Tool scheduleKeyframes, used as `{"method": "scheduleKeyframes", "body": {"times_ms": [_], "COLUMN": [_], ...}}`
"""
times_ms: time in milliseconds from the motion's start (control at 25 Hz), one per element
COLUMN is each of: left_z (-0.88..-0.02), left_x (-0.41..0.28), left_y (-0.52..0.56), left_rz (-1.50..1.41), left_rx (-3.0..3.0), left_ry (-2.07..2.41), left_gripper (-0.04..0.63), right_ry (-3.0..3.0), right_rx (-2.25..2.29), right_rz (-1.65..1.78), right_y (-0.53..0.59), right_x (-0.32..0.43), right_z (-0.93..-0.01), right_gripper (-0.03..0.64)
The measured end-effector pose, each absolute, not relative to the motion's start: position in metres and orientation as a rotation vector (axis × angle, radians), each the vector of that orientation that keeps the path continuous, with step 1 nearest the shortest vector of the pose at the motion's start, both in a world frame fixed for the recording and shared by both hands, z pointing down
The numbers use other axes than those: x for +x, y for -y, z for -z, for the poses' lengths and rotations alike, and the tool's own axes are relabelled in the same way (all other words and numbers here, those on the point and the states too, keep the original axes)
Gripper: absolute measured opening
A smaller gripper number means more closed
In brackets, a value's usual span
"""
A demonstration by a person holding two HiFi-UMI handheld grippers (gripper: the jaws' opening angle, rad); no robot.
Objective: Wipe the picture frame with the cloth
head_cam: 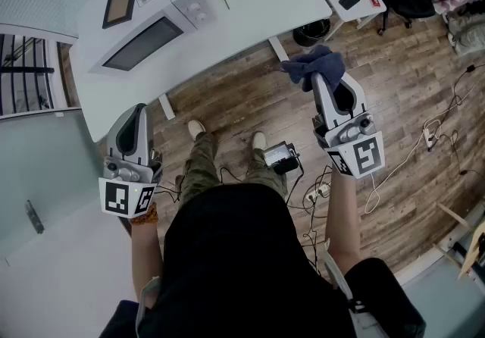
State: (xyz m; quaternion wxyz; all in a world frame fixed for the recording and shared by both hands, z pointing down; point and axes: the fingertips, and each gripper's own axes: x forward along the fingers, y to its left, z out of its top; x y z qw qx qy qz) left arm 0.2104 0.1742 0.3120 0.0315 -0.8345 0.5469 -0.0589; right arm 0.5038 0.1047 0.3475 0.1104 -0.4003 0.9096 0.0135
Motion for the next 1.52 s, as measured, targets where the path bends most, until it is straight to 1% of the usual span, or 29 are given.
{"method": "scheduleKeyframes", "body": {"times_ms": [200, 400, 680, 920, 1080, 1240, 1520], "left_z": [-0.330, -0.335, -0.363, -0.359, -0.348, -0.341, -0.361], "left_x": [0.160, 0.102, 0.027, -0.033, -0.055, -0.056, -0.056], "left_y": [-0.177, -0.180, -0.148, -0.083, -0.045, -0.008, 0.034], "left_rz": [0.096, -0.012, 0.061, 0.067, 0.160, 0.201, 0.276], "left_rx": [-2.564, -2.489, -2.452, -2.551, -2.614, -2.621, -2.516], "left_ry": [-1.783, -1.941, -2.009, -1.876, -1.756, -1.708, -1.910], "left_gripper": [0.005, 0.005, 0.005, 0.006, 0.006, 0.006, 0.006], "right_ry": [-2.727, -2.810, -2.952, -3.041, -3.060, -3.095, -3.161], "right_rx": [-1.079, -0.844, -0.750, -0.756, -0.770, -0.752, -0.633], "right_rz": [-0.050, -0.021, -0.060, -0.164, -0.236, -0.332, -0.431], "right_y": [-0.100, -0.097, -0.049, 0.005, 0.046, 0.085, 0.157], "right_x": [0.443, 0.370, 0.259, 0.165, 0.122, 0.099, 0.068], "right_z": [-0.341, -0.324, -0.316, -0.298, -0.277, -0.267, -0.274], "right_gripper": [0.032, 0.032, 0.032, 0.032, 0.032, 0.032, 0.032]}}
